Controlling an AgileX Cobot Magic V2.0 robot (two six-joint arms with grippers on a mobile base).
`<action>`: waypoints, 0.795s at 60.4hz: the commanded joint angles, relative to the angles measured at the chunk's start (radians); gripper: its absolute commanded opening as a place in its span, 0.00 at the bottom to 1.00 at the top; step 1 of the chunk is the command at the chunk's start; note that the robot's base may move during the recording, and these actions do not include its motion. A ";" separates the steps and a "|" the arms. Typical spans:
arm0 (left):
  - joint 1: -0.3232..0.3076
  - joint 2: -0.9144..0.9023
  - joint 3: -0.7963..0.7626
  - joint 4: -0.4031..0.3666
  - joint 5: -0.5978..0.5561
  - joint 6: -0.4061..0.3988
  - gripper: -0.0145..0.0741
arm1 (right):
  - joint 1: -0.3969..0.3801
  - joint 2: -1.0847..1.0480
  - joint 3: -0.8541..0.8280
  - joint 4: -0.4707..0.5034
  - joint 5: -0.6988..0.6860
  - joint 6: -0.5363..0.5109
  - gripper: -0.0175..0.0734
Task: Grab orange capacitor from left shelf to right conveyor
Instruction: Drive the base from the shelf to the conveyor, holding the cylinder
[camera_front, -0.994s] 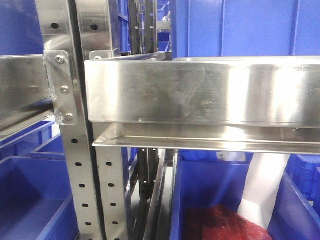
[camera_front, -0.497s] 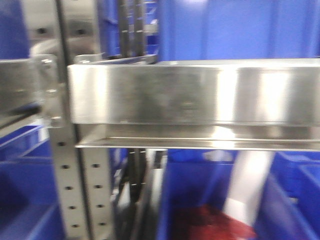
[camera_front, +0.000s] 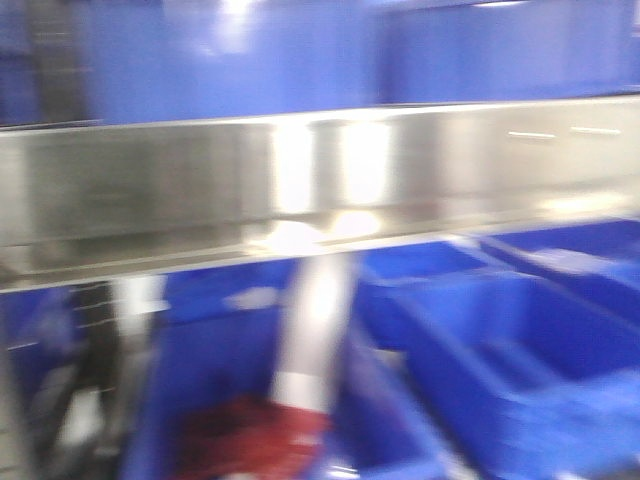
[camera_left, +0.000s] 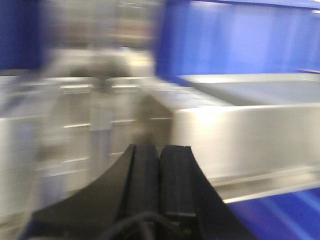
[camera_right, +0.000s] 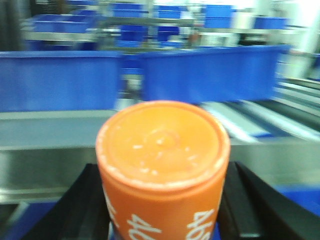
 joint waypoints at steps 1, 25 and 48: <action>0.002 -0.019 -0.005 0.000 -0.089 -0.001 0.05 | -0.006 0.013 -0.027 -0.012 -0.089 -0.003 0.41; -0.002 -0.019 -0.005 0.000 -0.089 -0.001 0.05 | -0.006 0.013 -0.027 -0.012 -0.089 -0.003 0.41; 0.002 -0.019 -0.005 0.000 -0.089 -0.001 0.05 | -0.006 0.013 -0.027 -0.012 -0.089 -0.003 0.41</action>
